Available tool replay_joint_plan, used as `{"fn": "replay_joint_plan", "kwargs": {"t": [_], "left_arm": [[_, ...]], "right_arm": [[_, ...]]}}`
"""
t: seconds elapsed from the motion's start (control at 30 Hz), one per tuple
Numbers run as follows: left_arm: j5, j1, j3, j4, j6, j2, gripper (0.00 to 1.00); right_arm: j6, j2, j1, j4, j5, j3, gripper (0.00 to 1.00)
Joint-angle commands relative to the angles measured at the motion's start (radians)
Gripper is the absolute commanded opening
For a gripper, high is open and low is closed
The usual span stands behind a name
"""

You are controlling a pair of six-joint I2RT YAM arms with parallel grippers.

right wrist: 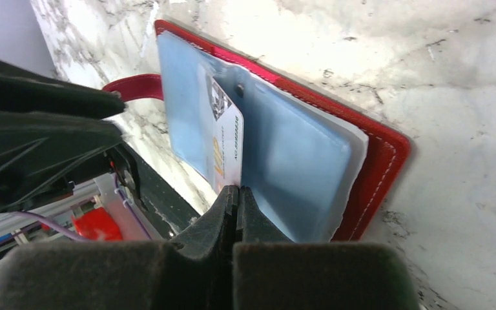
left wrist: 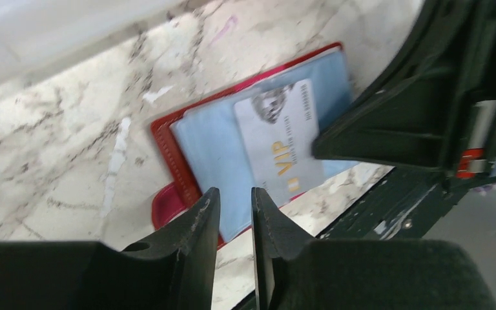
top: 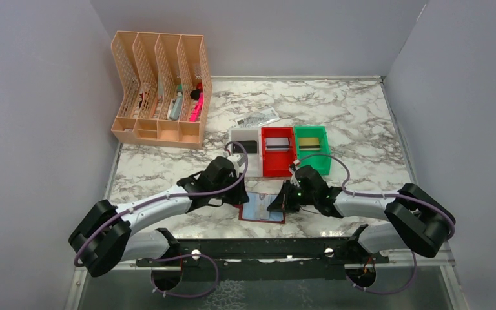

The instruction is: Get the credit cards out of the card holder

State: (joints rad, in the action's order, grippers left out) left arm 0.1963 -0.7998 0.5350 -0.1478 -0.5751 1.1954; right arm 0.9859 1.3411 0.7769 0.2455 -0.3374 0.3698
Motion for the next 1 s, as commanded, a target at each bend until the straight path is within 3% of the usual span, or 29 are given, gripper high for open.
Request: {"fn": "replay_joint_plan", "kwargs": {"t": [0.0,0.17,0.33,0.47,0.73,0.97], "left_arm": [[0.065,-0.001,0.058,0.075,-0.002,-0.001,0.29],[0.146,-0.013,0.057,0.144,-0.018,0.077,0.31],[0.148,-0.039,0.045,0.151,-0.025,0.185,0.31],[0.086,-0.071,0.038,0.131,-0.012,0.266,0.24],[0.033,-0.088,-0.003,0.112,-0.034,0.268,0.18],[0.035,-0.088,-0.01,0.107,-0.029,0.254,0.18]], "right_arm": [[0.003,0.038,-0.005,0.019,-0.006,0.002,0.01],[0.007,0.04,-0.005,0.022,-0.002,-0.002,0.01],[0.011,0.03,-0.005,0.022,0.005,-0.007,0.01],[0.03,0.035,-0.005,0.027,0.011,-0.011,0.03],[0.131,0.03,-0.005,0.225,-0.01,-0.109,0.22],[0.156,0.059,-0.007,0.306,-0.015,-0.113,0.26]]}}
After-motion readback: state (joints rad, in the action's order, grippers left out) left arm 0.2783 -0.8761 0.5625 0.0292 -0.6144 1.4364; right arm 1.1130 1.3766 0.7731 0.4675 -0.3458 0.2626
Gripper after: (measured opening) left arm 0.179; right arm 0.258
